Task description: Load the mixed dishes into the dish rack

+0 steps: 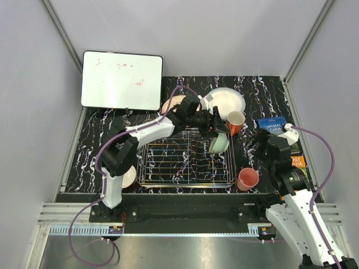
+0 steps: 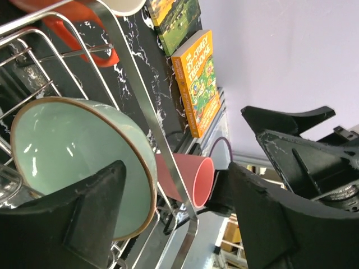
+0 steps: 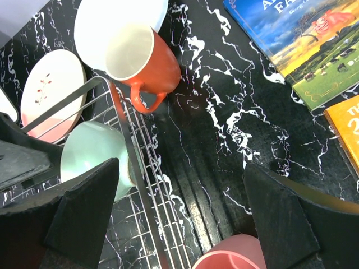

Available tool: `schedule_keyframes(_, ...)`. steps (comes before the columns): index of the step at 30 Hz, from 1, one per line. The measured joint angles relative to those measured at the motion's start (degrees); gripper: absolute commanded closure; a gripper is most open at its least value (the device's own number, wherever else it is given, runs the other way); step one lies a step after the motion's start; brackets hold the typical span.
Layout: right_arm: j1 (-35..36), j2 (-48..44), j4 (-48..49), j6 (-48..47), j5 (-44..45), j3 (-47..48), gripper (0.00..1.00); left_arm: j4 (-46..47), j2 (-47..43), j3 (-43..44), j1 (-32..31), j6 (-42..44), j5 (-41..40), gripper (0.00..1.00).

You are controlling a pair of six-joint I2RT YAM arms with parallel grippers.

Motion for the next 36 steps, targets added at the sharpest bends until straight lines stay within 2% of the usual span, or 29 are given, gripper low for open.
schedule_keyframes(5, 0.0, 0.5, 0.0, 0.2, -0.4, -0.4, 0.01, -5.7, -4.0, 0.0, 0.0, 5.9, 0.0, 0.17)
schedule_keyframes(10, 0.0, 1.4, 0.0, 0.2, -0.4, -0.4, 0.0, -17.0, -13.0, 2.8, 2.0, 18.5, 0.2, 0.17)
schedule_keyframes(14, 0.0, 1.4, 0.1, 0.1, -0.4, -0.4, 0.0, -29.2, -20.8, 7.7, 10.0, 33.8, -1.0, 0.13)
schedule_keyframes(17, 0.0, 1.4, 0.2, -0.2, -0.4, -0.4, 0.0, -38.0, -26.9, 9.1, 17.3, 49.1, -7.2, 0.13)
schedule_keyframes(20, 0.0, 1.5, 0.2, -0.2, -0.4, -0.4, 0.0, -44.0, -36.2, 2.3, 21.5, 64.0, -16.7, 0.13)
schedule_keyframes(24, 0.0, 2.2, 0.7, -0.2, -0.4, -0.7, 0.0, -52.2, -48.1, -12.0, 21.7, 76.8, -24.7, 0.17)
schedule_keyframes(27, 0.0, 3.3, 1.0, -0.2, -0.4, -0.8, 0.0, -58.6, -52.6, -18.6, 21.6, 82.9, -28.2, 0.18)
schedule_keyframes(30, 0.0, 4.4, 1.1, -0.3, -0.4, -0.8, 0.0, -62.4, -55.6, -21.6, 21.6, 87.4, -30.2, 0.22)
schedule_keyframes(34, 0.0, 4.5, 1.1, -0.4, -0.4, -0.8, 0.0, -64.8, -61.4, -25.6, 21.6, 91.4, -32.4, 0.28)
schedule_keyframes(36, 0.0, 4.5, 1.1, -0.4, -0.4, -0.8, 0.0, -65.3, -63.7, -27.5, 21.6, 92.5, -33.0, 0.36)
